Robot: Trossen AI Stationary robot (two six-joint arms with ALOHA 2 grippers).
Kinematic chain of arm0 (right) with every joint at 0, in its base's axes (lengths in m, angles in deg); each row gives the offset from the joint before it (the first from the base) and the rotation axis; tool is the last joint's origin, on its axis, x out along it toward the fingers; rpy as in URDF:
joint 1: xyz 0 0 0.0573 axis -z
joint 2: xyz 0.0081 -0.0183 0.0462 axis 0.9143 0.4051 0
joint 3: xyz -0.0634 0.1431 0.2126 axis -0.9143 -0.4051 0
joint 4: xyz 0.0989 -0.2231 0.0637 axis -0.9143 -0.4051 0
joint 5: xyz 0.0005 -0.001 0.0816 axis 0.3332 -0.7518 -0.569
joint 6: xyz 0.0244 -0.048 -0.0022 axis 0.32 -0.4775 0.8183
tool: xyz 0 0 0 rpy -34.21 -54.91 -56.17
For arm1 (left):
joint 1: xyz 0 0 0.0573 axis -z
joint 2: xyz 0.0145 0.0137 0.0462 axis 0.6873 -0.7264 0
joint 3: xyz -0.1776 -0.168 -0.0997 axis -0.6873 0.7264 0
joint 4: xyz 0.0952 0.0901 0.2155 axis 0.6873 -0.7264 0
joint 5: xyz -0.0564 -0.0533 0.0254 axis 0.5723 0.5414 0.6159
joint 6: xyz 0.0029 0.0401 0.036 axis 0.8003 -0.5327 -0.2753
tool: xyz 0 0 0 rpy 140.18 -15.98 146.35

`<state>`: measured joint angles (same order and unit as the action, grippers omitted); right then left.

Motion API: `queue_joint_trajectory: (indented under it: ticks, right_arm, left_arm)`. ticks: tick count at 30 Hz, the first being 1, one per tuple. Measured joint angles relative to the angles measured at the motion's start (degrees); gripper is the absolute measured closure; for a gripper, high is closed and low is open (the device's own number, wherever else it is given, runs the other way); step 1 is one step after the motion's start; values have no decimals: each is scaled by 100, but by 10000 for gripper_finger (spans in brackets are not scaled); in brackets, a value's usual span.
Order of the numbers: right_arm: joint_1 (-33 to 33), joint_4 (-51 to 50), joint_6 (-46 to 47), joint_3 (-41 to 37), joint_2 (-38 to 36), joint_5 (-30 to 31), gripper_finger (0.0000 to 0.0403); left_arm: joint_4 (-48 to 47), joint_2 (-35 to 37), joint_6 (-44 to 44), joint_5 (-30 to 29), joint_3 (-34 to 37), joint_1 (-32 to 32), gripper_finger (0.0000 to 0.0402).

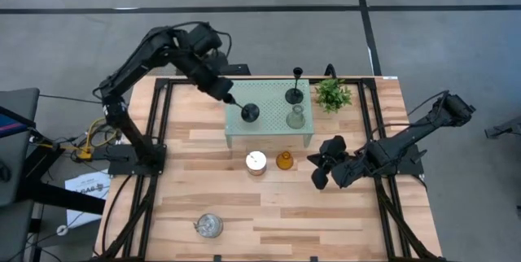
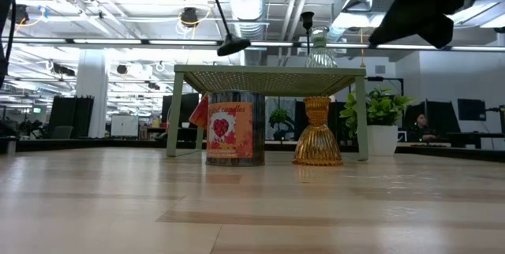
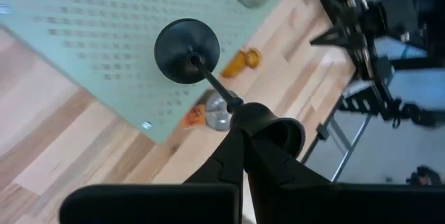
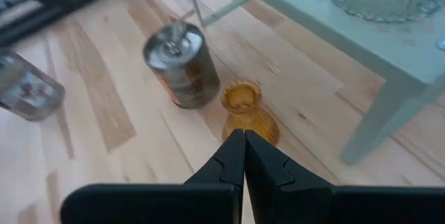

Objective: Pick & Place candle stick holders
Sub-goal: Put the black candle holder on the shelf

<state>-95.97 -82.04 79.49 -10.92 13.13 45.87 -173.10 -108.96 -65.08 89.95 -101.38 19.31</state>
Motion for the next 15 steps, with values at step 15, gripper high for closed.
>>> queue_joint_trajectory:
  ticks: [15]
  right_arm:
    - [0, -202, 4, 0, 0, -227, 401]
  left_arm:
    - [0, 37, 710, 258, -2, -246, 400]
